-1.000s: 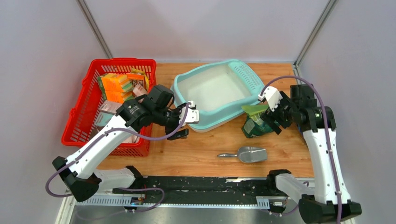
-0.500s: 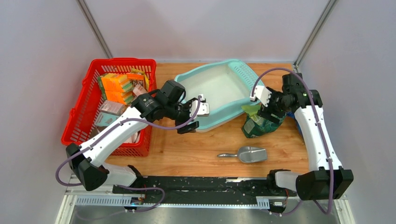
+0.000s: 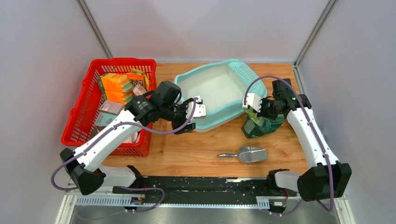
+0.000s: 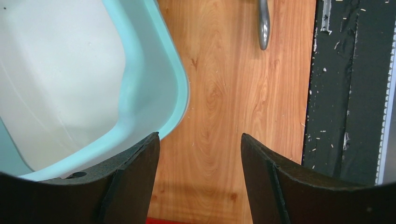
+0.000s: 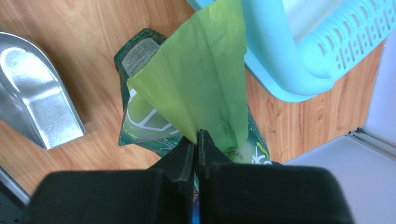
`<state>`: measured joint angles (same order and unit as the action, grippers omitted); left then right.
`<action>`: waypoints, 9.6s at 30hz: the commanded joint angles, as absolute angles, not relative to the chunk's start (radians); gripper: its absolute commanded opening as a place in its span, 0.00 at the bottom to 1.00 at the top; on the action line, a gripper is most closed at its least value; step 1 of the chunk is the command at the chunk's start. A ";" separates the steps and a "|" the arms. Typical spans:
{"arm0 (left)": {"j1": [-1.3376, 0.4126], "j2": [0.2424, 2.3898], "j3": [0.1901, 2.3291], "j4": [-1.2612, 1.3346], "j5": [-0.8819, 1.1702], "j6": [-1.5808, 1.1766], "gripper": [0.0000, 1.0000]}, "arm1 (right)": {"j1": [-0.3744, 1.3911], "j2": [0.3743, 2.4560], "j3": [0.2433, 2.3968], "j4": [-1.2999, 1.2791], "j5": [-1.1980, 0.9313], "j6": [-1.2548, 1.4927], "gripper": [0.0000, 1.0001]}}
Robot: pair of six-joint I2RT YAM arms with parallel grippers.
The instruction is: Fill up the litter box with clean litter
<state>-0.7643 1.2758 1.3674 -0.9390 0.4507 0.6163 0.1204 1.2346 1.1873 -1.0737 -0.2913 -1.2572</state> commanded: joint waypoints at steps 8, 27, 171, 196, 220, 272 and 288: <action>-0.769 1.220 1.353 -0.942 0.439 0.646 0.72 | 0.371 1.189 1.344 -1.103 -0.442 -1.075 0.00; -0.769 1.235 1.364 -0.885 0.506 0.600 0.73 | 0.397 1.198 1.590 -1.345 -0.427 -1.011 0.77; -0.744 1.821 1.718 -0.693 0.615 0.029 0.64 | -0.074 1.433 1.533 -1.342 -1.146 -0.566 0.76; -0.736 1.750 1.899 -0.657 0.730 0.124 0.00 | -0.080 1.160 1.289 -0.917 -0.649 -0.215 0.82; -0.719 1.672 1.763 -0.787 0.509 0.104 0.78 | -0.061 1.658 1.538 -1.356 -1.032 -0.600 0.86; -0.713 1.749 1.801 -0.508 0.707 0.015 0.77 | 0.106 1.477 1.747 -1.588 -1.060 -0.913 0.00; -0.762 1.835 1.871 -0.603 0.865 0.077 0.69 | 0.106 1.319 1.560 -1.325 -0.979 -0.663 0.00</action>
